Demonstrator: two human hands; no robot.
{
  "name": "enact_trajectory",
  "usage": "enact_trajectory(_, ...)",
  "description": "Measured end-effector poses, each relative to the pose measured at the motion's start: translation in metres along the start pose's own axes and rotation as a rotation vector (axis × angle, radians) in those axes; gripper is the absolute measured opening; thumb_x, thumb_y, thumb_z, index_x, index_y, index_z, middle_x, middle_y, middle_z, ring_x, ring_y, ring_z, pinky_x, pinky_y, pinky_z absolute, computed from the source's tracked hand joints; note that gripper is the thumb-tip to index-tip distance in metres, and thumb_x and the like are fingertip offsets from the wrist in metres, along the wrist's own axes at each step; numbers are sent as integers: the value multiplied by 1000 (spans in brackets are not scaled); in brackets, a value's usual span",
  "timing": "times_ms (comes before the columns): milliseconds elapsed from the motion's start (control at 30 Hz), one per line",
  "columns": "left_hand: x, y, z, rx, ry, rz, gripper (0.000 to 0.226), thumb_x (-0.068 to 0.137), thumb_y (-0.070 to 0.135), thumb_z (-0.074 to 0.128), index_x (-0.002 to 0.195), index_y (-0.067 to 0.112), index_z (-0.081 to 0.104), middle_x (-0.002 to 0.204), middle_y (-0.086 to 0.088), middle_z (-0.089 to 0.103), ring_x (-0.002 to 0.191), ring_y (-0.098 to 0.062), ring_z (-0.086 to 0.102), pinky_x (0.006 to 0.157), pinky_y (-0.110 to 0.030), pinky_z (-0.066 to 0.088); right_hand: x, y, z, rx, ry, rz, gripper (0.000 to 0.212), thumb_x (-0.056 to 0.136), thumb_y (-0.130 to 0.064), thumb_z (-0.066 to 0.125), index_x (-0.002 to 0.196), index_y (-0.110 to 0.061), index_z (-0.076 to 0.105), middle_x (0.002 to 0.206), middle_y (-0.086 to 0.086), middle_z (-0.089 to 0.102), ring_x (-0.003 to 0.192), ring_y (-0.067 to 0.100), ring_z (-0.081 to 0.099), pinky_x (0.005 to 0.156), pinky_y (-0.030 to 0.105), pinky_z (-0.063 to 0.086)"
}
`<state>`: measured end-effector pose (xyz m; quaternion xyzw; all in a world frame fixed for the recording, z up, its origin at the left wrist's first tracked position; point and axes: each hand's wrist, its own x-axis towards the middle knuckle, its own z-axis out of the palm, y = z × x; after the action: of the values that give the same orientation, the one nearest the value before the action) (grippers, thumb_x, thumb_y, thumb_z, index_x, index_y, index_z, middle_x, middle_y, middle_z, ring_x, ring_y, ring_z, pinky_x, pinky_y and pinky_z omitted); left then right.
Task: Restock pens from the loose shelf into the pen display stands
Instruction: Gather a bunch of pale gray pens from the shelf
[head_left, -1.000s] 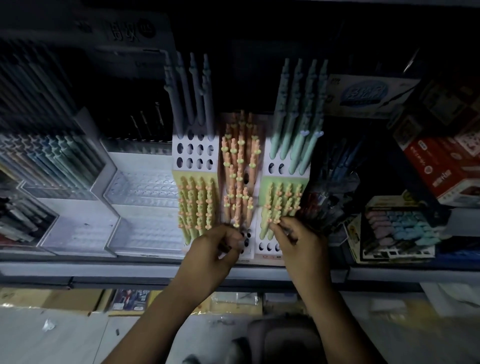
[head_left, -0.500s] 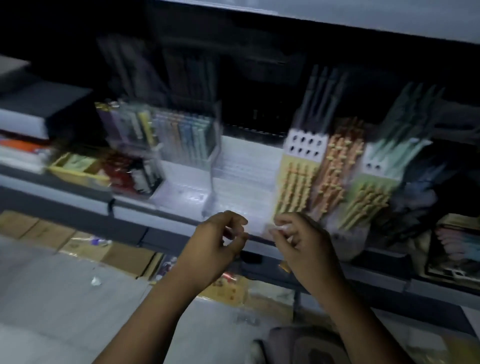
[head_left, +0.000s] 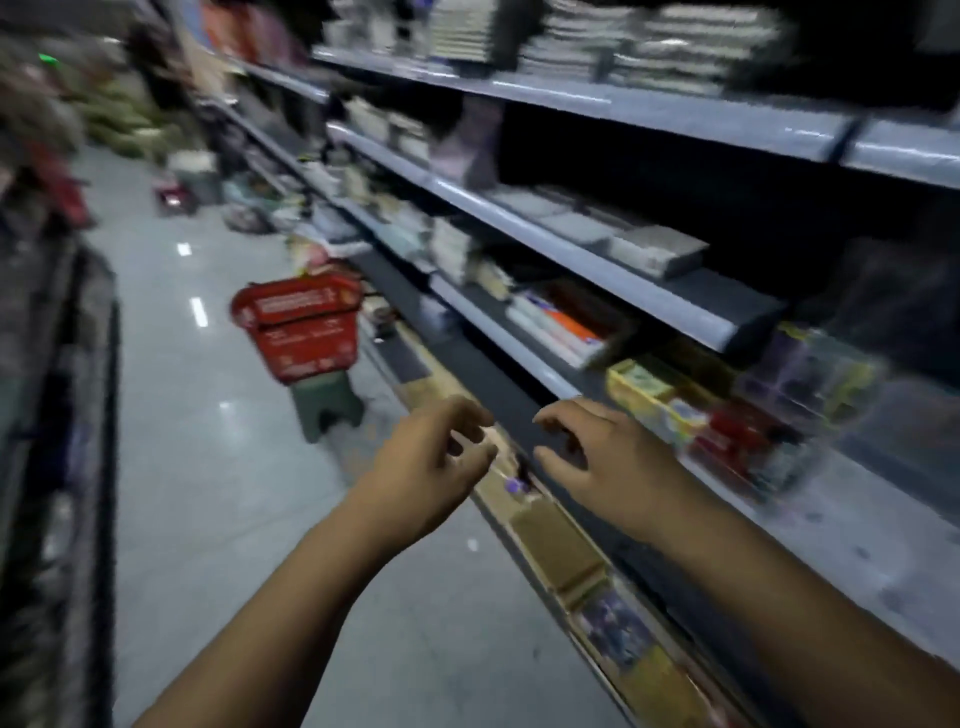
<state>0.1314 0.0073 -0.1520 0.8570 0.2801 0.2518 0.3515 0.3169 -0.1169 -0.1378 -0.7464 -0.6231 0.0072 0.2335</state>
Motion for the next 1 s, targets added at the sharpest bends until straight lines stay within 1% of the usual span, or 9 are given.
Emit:
enact_trajectory(100,11,-47,-75,76,103,-61,18,91,40,67,109,38,64,101,19,66,90,-1,64,75,-24,53,81,-51,32,27,-35,-119,24,96,-40,60,118,-28,58,114,-11,59,92,13,61,76,42,54)
enact_trajectory(233,42,-111,-160,139,217,-141,16,90,38,69,106,39,64,102,17,68,89,0,65,74,-23,53,196,-110,79,55,-56,-257,23,95,-40,60,116,-30,59,111,-14,59,94,12,61,78,42,54)
enact_trajectory(400,105,-192,-272,194,351,-275,17,90,40,71,105,38,65,99,18,68,88,-3,66,77,-34,58,358,-174,129,67,-87,-424,25,93,-40,60,116,-32,56,113,-12,61,96,16,61,78,40,54)
enact_trajectory(533,156,-245,-361,219,460,-337,16,91,38,72,106,38,66,99,16,68,86,-1,66,78,-33,59,493,-230,156,81,-138,-540,29,95,-41,58,122,-31,58,117,-13,61,101,10,59,81,34,52)
enact_trajectory(600,179,-268,-404,255,480,-351,17,91,38,72,106,37,66,98,16,68,86,-1,65,79,-30,57,552,-256,168,76,-149,-588,29,95,-43,57,122,-32,58,116,-14,61,101,9,59,81,33,51)
enact_trajectory(700,214,-303,-467,320,485,-366,18,90,40,71,107,38,65,99,17,67,86,0,64,79,-29,57,628,-290,187,97,-159,-624,29,95,-45,56,122,-33,57,114,-16,61,100,8,59,85,37,53)
enact_trajectory(800,250,-349,-524,369,489,-371,18,90,46,70,106,42,64,98,20,65,87,1,63,78,-28,57,702,-322,213,94,-173,-660,28,97,-46,55,123,-35,55,114,-17,59,96,7,58,82,36,53)
enact_trajectory(900,292,-400,-578,374,476,-342,20,89,46,71,107,43,64,98,20,67,86,0,64,78,-29,58,779,-349,241,88,-138,-685,28,97,-47,54,123,-36,54,112,-18,58,96,6,58,83,37,53)
enact_trajectory(1000,344,-443,-631,328,408,-281,21,90,42,72,109,42,64,99,17,68,87,4,65,76,-22,56,858,-373,264,93,-82,-652,27,97,-48,55,122,-36,55,111,-19,58,95,5,57,82,37,54)
